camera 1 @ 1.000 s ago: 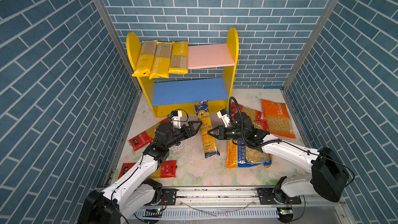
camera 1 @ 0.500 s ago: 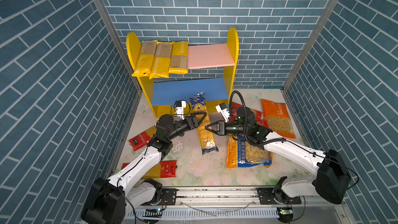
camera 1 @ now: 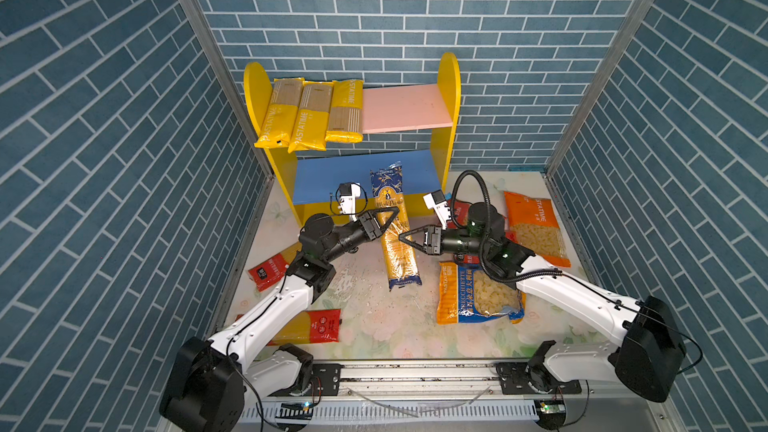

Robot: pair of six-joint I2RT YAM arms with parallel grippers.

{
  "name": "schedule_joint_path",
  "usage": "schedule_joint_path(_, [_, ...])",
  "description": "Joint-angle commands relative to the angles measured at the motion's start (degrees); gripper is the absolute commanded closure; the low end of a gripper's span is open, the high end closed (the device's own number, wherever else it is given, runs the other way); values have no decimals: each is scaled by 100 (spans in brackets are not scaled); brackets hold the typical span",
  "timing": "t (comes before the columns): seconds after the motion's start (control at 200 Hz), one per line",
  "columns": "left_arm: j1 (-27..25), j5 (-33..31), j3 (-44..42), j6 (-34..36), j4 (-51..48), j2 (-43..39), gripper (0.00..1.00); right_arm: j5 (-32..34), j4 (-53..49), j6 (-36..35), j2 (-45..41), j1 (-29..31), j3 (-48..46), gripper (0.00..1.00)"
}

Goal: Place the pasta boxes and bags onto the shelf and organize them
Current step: 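Raise the pack upright with both grippers toward the shelf, then lift the upright pack with both grippers up onto the pink shelf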

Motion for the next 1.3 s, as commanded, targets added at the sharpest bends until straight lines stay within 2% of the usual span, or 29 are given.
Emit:
schedule_joint_path(0.0, [-75, 165, 528, 360, -353, -215, 75, 161, 538, -182, -247, 6, 284, 100])
schedule_joint_path(0.12, [-75, 152, 949, 635, -855, -154, 80, 603, 364, -343, -167, 52, 234, 100])
schedule_joint_path(0.295, [-125, -17, 1249, 528, -751, 32, 91, 993, 62, -610, -39, 197, 368, 93])
schedule_joint_path(0.44, [-152, -18, 1538, 683, -1154, 125, 94, 1618, -213, -628, 196, 425, 408, 93])
schedule_joint_path(0.505, [-151, 0, 1705, 709, -1414, 193, 95, 1746, -190, -632, 354, 536, 474, 88])
schedule_joint_path(0.605, [-150, -60, 1901, 714, -1712, 275, 98, 1623, -122, -673, 572, 659, 632, 76])
schedule_joint_path(0.69, [-146, -146, 2042, 792, -1966, 314, 100, 1604, -133, -683, 604, 709, 654, 72])
schedule_joint_path(1.01, [-139, -449, 1815, 894, -2121, -5, 100, 1458, -477, -819, 719, 711, 880, 71])
schedule_joint_path(1.295, [-176, -431, 1474, 766, -2035, -384, 100, 1418, -409, -810, 345, 684, 497, 66])
